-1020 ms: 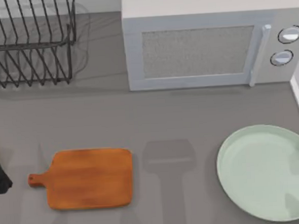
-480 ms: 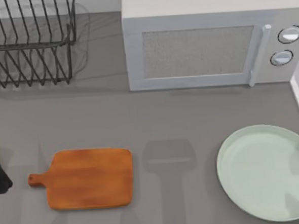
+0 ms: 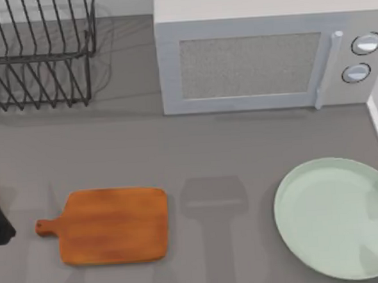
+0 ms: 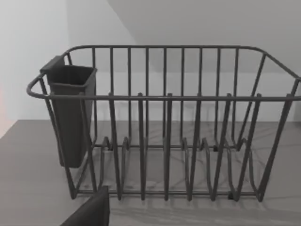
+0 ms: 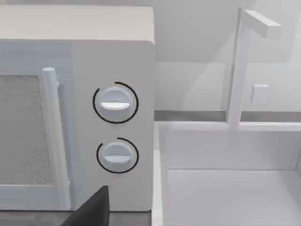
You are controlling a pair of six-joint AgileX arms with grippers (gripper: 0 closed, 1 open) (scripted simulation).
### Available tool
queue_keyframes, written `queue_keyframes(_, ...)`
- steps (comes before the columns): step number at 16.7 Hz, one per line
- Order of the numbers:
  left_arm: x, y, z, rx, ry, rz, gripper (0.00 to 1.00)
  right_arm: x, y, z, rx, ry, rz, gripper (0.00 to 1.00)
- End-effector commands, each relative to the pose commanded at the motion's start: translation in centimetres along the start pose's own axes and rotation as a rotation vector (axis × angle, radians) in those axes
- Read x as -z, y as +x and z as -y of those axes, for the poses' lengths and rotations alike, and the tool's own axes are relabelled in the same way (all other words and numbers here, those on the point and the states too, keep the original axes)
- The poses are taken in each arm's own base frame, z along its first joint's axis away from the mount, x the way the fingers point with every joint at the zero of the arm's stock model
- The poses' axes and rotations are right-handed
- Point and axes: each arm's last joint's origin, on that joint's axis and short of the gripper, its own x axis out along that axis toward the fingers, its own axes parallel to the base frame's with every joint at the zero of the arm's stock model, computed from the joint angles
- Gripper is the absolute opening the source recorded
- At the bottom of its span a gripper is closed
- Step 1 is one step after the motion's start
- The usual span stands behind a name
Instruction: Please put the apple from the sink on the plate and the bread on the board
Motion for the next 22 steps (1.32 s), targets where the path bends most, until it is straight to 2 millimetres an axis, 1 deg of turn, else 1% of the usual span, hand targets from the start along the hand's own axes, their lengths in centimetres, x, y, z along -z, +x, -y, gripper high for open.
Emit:
queue_keyframes(3, 0.0, 0.0, 0.0, 0.0, 0.0, 0.0, 1.0, -2.5, 0.5, 0.3, 0.022, -0.021, -0.113, 1.0)
queue_keyframes(6, 0.0, 0.0, 0.0, 0.0, 0.0, 0.0, 1.0, -5.6, 2.3, 0.8, 0.047, -0.045, -0.297, 1.0)
queue_keyframes(7, 0.0, 0.0, 0.0, 0.0, 0.0, 0.0, 1.0, -6.6, 3.3, 1.0, 0.054, -0.053, -0.37, 1.0)
queue_keyframes(9, 0.0, 0.0, 0.0, 0.0, 0.0, 0.0, 1.0, -8.3, 6.0, 1.7, 0.065, -0.063, -0.529, 1.0)
queue_keyframes(11, 0.0, 0.0, 0.0, 0.0, 0.0, 0.0, 1.0, -9.2, 9.4, 2.5, 0.071, -0.069, -0.699, 1.0)
queue_keyframes(12, 0.0, 0.0, 0.0, 0.0, 0.0, 0.0, 1.0, -9.4, 11.3, 3.1, 0.071, -0.069, -0.785, 1.0)
queue_keyframes(13, 0.0, 0.0, 0.0, 0.0, 0.0, 0.0, 1.0, -9.3, 13.3, 3.7, 0.069, -0.067, -0.87, 1.0)
queue_keyframes(15, 0.0, 0.0, 0.0, 0.0, 0.0, 0.0, 1.0, -8.3, 17.2, 5.0, 0.061, -0.06, -1.035, 1.0)
queue_keyframes(18, 0.0, 0.0, 0.0, 0.0, 0.0, 0.0, 1.0, -5.5, 22.2, 7.0, 0.039, -0.038, -1.254, 1.0)
queue_keyframes(20, 0.0, 0.0, 0.0, 0.0, 0.0, 0.0, 1.0, -3.4, 24.7, 8.2, 0.021, -0.022, -1.371, 1.0)
queue_keyframes(22, 0.0, 0.0, 0.0, 0.0, 0.0, 0.0, 1.0, -1.5, 26.4, 9.1, 0.006, -0.007, -1.455, 1.0)
